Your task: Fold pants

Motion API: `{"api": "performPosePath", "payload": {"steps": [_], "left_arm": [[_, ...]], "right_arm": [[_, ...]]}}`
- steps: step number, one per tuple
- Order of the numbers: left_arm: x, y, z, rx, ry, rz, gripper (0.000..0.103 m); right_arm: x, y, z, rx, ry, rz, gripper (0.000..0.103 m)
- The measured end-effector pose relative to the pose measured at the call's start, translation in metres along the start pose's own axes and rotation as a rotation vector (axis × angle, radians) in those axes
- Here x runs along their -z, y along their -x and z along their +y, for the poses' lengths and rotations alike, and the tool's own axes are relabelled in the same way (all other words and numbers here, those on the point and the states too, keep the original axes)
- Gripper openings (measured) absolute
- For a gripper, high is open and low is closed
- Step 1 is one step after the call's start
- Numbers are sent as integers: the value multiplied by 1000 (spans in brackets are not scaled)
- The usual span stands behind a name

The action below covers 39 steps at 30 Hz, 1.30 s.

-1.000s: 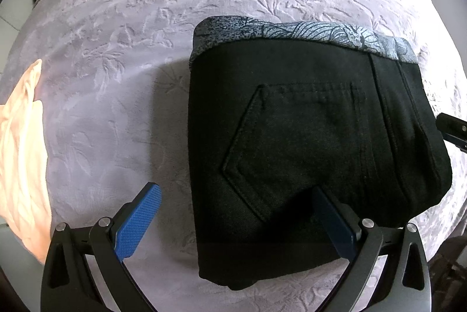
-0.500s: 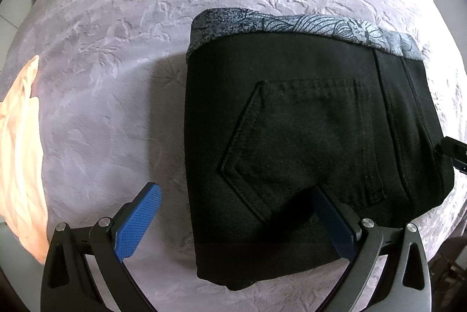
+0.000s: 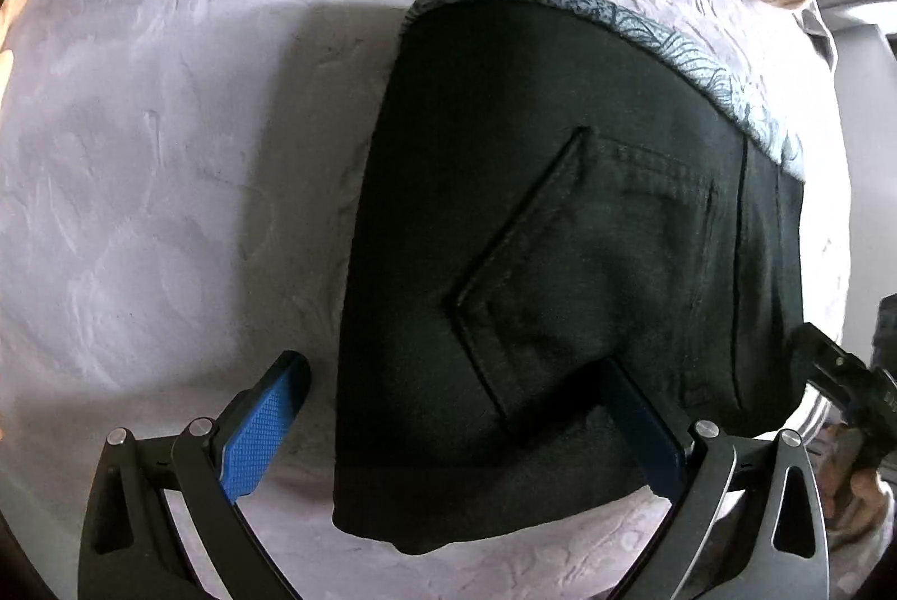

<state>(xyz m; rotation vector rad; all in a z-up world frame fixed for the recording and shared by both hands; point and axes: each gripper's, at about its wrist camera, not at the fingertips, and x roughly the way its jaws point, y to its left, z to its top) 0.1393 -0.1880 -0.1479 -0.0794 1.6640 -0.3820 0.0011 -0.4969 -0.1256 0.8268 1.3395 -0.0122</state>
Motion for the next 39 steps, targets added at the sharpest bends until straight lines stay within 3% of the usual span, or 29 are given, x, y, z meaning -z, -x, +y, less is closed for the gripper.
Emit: {"api": "performPosePath", "payload": {"steps": [5,10,15,23,27,29,34,39], "left_arm": [[0,11,-17,-82,-161,-82,103],[-13,12,-23,-72,-206,-114,103],[-33,9,-21,-15,-197,-116,103],[-36,-8,-18,101,-226,-105,103],[-39,-16,-21,131,-181,-114,103],[-37,-14,-21,133,-166,-132,94],[-27,7,-29,142,-169,-169,69],[-16,28,-41,155,-196,-186,68]], "right_arm": [[-6,-5,-2,-15,11,22,79],[-13,-9,-5,-41,8,39,79],[-21,-14,-7,-73,27,71,79],[-34,-31,-10,-182,59,105,80],[-43,-46,-18,-237,0,124,78],[-44,-51,-23,-247,-60,125,73],[-38,-40,-18,-291,-65,112,52],[-31,-22,-10,-341,-55,94,46]]}}
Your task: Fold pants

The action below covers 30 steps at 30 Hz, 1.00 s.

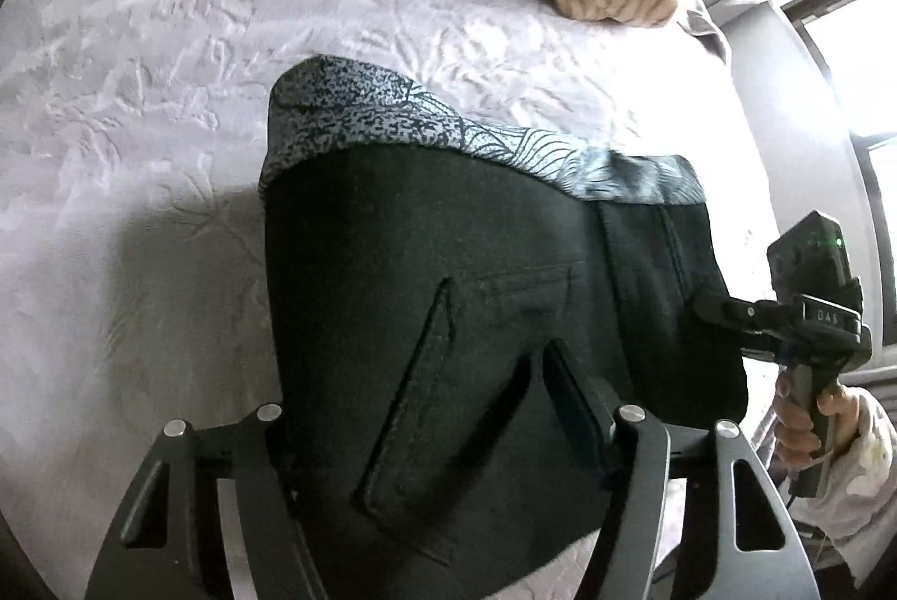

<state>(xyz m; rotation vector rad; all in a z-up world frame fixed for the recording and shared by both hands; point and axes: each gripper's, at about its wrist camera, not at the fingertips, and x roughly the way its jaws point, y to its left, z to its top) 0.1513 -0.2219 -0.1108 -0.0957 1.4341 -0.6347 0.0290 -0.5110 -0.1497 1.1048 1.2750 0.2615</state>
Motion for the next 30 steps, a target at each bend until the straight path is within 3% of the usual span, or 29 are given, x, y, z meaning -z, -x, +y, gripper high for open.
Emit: {"api": "performPosePath", "payload": {"steps": [12,15,21,30], "left_arm": [[48,73,-13,-11,42,-69,68],[74,101,0,-9,45,-82,68],[96,125,21,29,25,-76,68],[135,166,73,13,-2,-66,68]], "right_arm": [[46,16,42,-93,53,43,45],[65,18,53,-113,50,34,45],[113,10,69,-134,26,-1,45],[185,-36,99,-145,-34,-40,45]]}}
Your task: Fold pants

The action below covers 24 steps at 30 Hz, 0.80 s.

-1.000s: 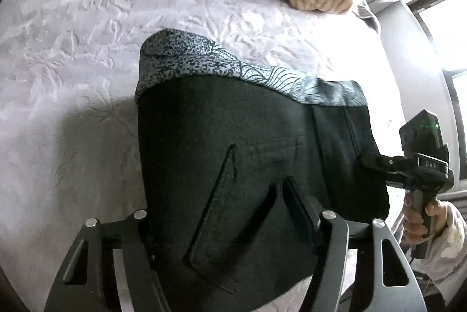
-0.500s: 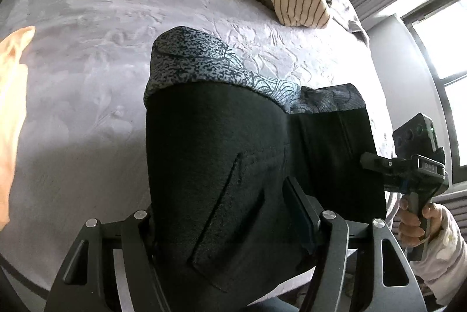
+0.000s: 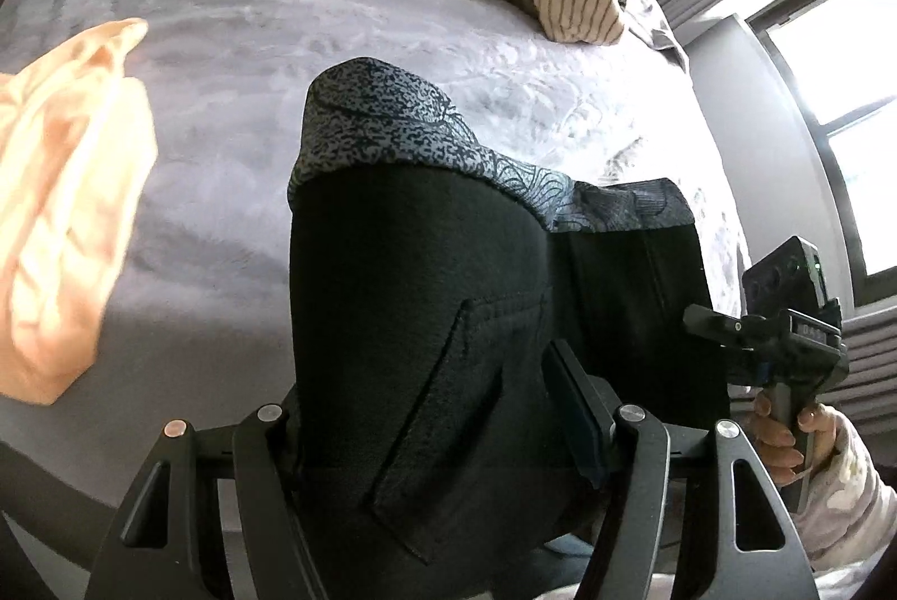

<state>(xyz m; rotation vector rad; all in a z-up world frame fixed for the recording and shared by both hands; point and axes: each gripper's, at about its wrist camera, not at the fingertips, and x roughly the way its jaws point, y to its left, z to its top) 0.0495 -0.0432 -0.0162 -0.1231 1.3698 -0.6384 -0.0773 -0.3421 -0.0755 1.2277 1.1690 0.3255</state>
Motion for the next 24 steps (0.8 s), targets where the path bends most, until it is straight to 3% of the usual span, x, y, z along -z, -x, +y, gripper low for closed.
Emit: {"api": "performPosePath", "payload": {"steps": [8,15,19,24], "left_arm": [[11,-2,37,-51,13,-2,68],[-1,-43,62,-98,37,18,68],[-2,-65,77,-146,61,35,69],[-2,-67,85,-144,88,35,75]], "right_arm": [[22,-41,10,64,16,6,45],[14,-62,-12,156,-8,3,46],[3,-78,-28,232,-39,1,51],[0,-77,-37,278,-51,13,62]]}}
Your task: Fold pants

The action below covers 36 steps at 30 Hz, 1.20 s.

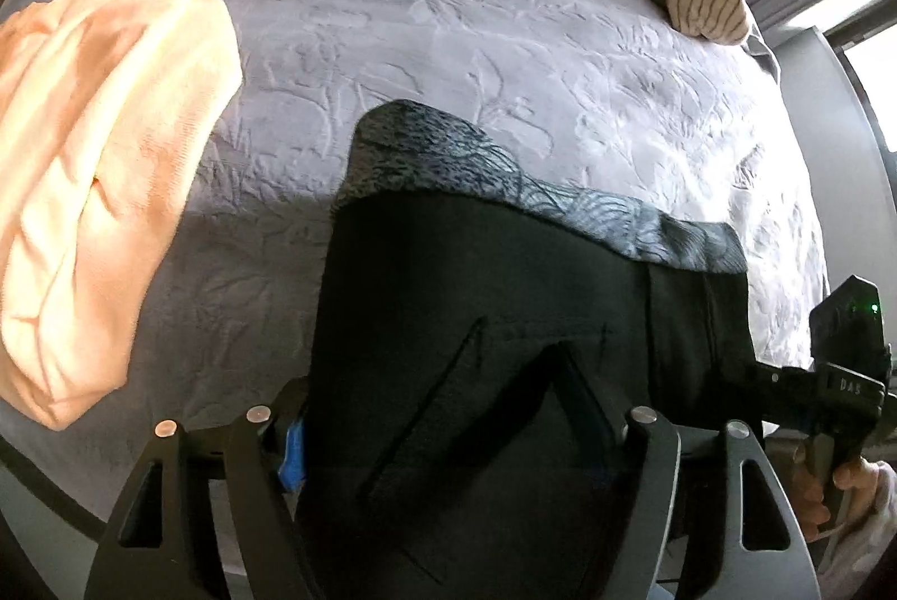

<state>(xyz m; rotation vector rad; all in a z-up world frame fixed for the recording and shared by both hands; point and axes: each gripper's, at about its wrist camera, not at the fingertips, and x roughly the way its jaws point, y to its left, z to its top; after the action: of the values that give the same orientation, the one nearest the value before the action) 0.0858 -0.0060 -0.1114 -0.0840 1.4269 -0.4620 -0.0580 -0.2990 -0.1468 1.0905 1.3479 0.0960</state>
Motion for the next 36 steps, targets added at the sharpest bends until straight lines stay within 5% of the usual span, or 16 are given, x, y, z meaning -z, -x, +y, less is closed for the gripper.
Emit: {"api": "performPosePath", "payload": {"steps": [6,9,11,20,23,28,31,36], "left_arm": [[2,15,-15,-146,-54,-29,80],[2,20,-24,-297,-111,-34,82],[3,24,-28,-320,-121,-42,82],[-2,40,-56,-235,-159,-100,82],[-14,29,-59,-256,-137,-111,82],[-22,-6,-36,-309,-36,-22,84],[-22,-11,-30,-306,-30,-17,96],[-20,-7,-32,-307,-26,-9,96]], "right_arm": [[-2,11,18,194,87,-4,67],[-3,21,23,231,103,-22,68],[-4,25,31,241,106,-47,68],[-4,38,63,294,195,-156,65],[-11,38,70,299,215,-171,24],[-22,17,78,355,273,-156,22],[-28,-4,68,426,285,-116,22],[-31,-7,63,436,288,-105,27]]}}
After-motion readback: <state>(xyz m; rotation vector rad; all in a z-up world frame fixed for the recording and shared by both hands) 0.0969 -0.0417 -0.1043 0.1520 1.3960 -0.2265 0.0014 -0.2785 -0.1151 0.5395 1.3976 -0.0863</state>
